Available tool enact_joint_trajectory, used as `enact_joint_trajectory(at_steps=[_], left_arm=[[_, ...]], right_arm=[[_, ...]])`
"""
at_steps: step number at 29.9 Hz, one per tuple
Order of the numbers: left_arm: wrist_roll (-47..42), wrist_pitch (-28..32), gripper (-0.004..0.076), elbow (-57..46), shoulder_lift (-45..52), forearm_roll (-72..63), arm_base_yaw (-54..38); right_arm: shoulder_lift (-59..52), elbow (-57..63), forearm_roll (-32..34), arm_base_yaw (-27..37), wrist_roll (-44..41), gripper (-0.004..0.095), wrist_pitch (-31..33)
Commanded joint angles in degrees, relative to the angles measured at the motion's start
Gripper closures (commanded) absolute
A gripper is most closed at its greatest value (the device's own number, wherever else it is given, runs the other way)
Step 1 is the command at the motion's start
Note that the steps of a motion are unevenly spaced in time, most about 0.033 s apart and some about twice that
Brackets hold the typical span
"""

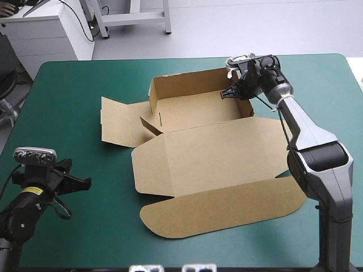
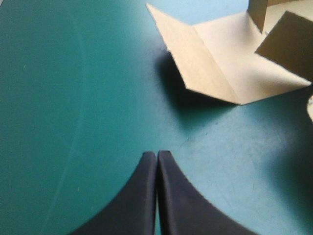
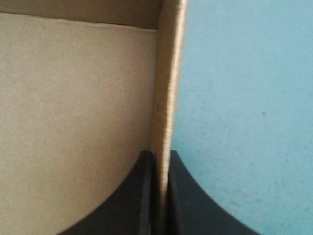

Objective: Fold the box

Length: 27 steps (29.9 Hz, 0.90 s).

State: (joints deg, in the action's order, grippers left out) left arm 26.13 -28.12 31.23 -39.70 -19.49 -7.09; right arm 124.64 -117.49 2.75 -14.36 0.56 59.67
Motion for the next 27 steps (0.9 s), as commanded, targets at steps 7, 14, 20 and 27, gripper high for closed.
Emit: enact_joint_trajectory(at_steps=[7, 14, 20, 27], left_arm=[[-19.23, -5.64, 0.0733, 1.32, 3.66, 16.14, -0.09], [-19.09, -7.81, 0.0733, 1.32, 7.28, 15.53, -0.09], [-19.09, -7.54, 0.0733, 0.9, 8.23, 15.53, 0.02], [-19.78, -7.34, 0.0733, -0.86, 8.23, 16.44, 0.02]], right_arm=[[-3.37, 10.3, -8.22, -0.28, 1.9, 0.0922, 11.99], [-10.73, 20.09, -8.35, -0.71, 2.18, 0.0922, 11.99], [-14.05, 23.73, -7.47, -0.74, 2.34, 0.0922, 11.99], [-14.05, 23.53, -5.48, -0.64, 3.88, 0.0907, 10.22]])
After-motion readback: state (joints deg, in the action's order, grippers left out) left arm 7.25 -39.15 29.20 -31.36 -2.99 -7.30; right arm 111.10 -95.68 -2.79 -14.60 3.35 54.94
